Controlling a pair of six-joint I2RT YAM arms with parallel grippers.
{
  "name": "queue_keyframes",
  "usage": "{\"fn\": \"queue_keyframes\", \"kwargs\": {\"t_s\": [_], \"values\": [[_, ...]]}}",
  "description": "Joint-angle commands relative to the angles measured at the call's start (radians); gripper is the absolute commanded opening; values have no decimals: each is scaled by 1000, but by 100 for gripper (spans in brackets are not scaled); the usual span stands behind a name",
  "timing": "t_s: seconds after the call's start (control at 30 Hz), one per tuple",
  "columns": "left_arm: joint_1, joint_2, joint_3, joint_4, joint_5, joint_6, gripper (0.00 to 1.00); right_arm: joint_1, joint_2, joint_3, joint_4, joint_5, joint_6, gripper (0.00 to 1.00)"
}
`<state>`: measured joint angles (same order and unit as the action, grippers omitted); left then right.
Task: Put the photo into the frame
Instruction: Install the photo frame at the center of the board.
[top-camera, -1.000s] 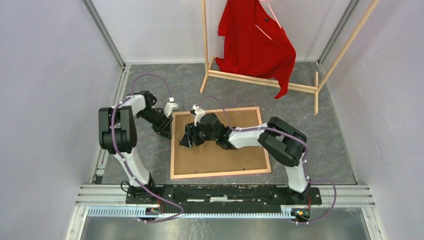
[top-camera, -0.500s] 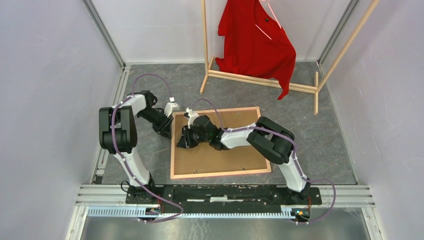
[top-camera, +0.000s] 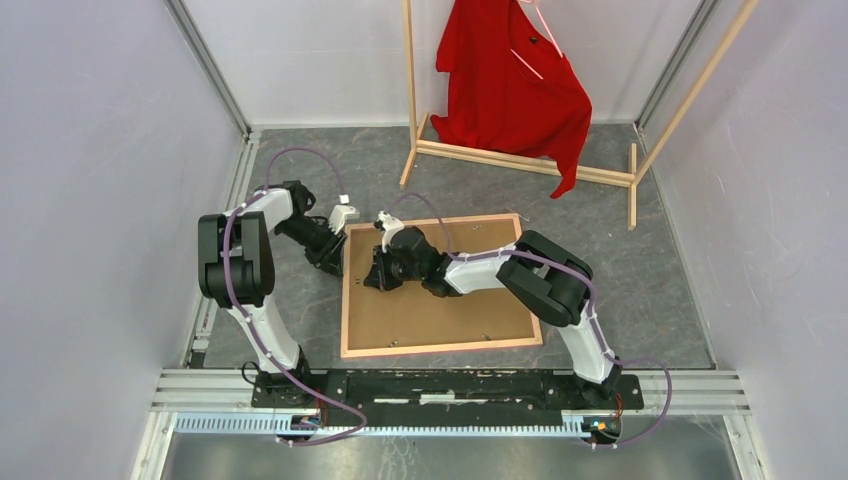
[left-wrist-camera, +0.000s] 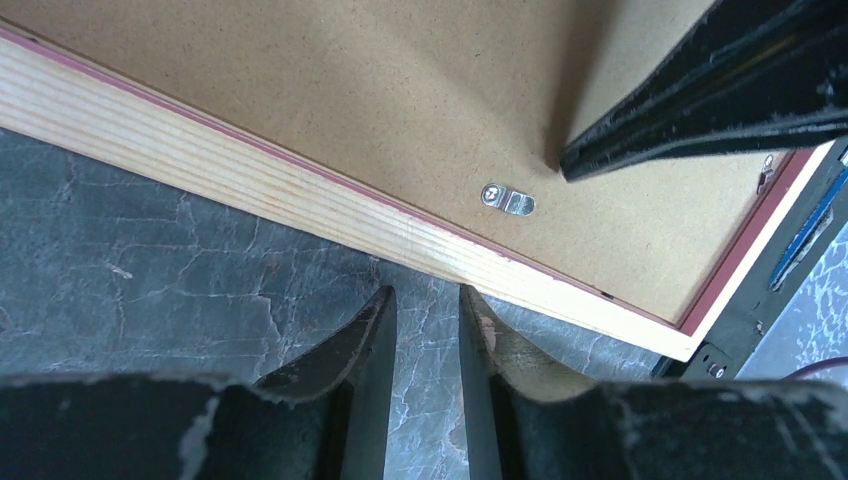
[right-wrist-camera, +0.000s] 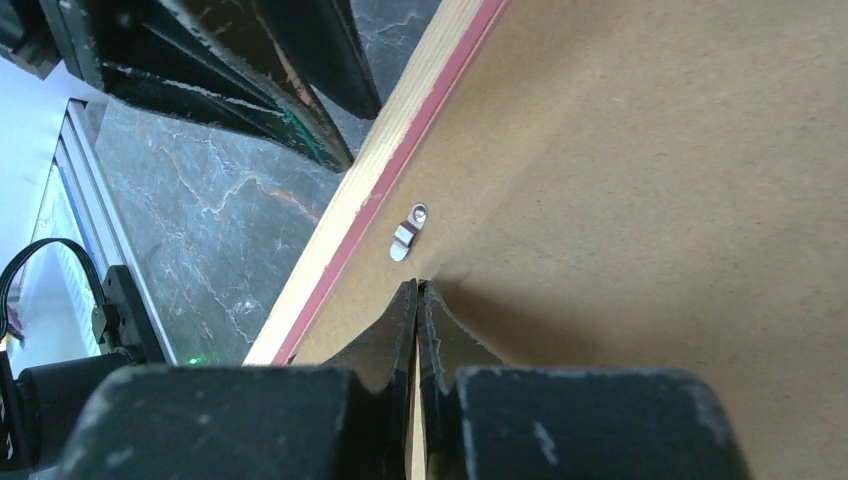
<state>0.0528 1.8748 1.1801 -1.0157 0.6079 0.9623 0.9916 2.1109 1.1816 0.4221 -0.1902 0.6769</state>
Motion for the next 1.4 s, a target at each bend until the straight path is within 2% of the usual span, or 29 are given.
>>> {"fn": "queue_keyframes", "kwargs": {"t_s": [0.0,0.27,1.37], "values": [[-12,9,-2,72,-46,-13,35,-8,-10,35,-12,20,-26,4],[-14,10,-2,73,-53,-12,34,-8,44,71,-20,5,-17,0],[-42,0,-6,86,-57,-28,34,-2,124,134,-22,-15,29,0]]}}
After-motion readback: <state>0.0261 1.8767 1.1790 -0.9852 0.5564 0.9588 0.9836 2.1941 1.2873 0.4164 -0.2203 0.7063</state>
